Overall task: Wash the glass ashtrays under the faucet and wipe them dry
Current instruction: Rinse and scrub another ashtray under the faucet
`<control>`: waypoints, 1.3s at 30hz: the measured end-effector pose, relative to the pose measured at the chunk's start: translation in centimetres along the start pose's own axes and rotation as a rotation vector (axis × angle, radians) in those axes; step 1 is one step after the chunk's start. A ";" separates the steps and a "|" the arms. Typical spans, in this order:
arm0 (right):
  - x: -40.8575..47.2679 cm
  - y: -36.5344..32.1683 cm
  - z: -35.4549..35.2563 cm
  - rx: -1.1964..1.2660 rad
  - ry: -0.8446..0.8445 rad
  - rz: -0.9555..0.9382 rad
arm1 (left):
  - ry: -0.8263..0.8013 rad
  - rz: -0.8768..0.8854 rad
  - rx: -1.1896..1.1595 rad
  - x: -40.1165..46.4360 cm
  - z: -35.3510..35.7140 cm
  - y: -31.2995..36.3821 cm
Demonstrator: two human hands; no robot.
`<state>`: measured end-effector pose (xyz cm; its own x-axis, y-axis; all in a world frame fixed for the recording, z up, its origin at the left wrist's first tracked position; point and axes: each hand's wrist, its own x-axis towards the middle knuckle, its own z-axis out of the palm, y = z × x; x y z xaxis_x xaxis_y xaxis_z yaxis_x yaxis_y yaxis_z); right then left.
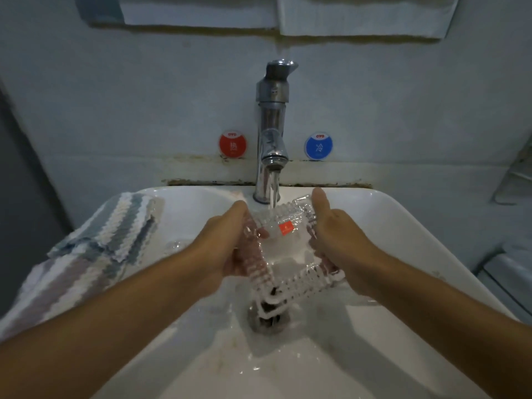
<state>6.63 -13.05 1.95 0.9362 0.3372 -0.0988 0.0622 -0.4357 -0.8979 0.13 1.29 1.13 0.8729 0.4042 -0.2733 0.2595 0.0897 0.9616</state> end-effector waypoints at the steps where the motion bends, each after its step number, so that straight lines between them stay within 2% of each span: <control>1: 0.0 -0.3 -0.4 -0.044 -0.012 -0.030 | -0.028 -0.001 0.079 0.0 -0.1 0.3; 4: 0.2 -0.7 -1.1 -0.146 -0.039 -0.086 | -0.026 0.065 0.278 -0.3 0.2 0.6; 7: 0.0 -0.6 -0.8 -0.194 -0.135 -0.119 | -0.068 0.188 0.459 -0.5 1.0 0.7; 9: 0.2 -0.3 -0.5 -0.229 -0.197 -0.120 | -0.111 0.158 0.451 -0.6 1.2 0.6; 14: -0.4 -0.5 -0.3 -0.263 -0.287 -0.108 | -0.266 -0.073 0.300 -0.8 -0.2 0.6; 16: -0.3 -0.4 -0.2 -0.264 -0.288 -0.106 | -0.282 -0.075 0.258 -0.8 -0.2 0.6; 19: -0.4 -0.3 -0.2 -0.276 -0.245 -0.105 | -0.126 0.078 0.359 -1.4 1.3 0.3; 22: -0.3 -0.3 -0.4 -0.289 -0.218 -0.108 | -0.088 0.169 0.446 -1.6 2.6 -0.4; 26: -0.6 -0.4 0.0 -0.246 -0.232 -0.148 | -0.016 0.027 0.312 -1.6 2.3 -0.4; 29: -0.4 -0.5 -0.3 -0.192 -0.186 -0.110 | 0.059 -0.037 0.235 -1.1 2.3 -0.8; 34: 0.2 -0.2 -1.2 0.109 -0.133 0.049 | 0.196 -0.078 0.006 -1.1 2.2 -0.9; 39: -0.7 -0.3 -0.3 0.345 -0.263 0.214 | 0.271 -0.136 -0.102 -1.1 1.5 -1.0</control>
<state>6.09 -13.38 2.37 0.7937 0.4890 -0.3619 -0.2823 -0.2310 -0.9311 -0.52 -0.63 0.41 0.6872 0.6091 -0.3960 0.3116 0.2453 0.9180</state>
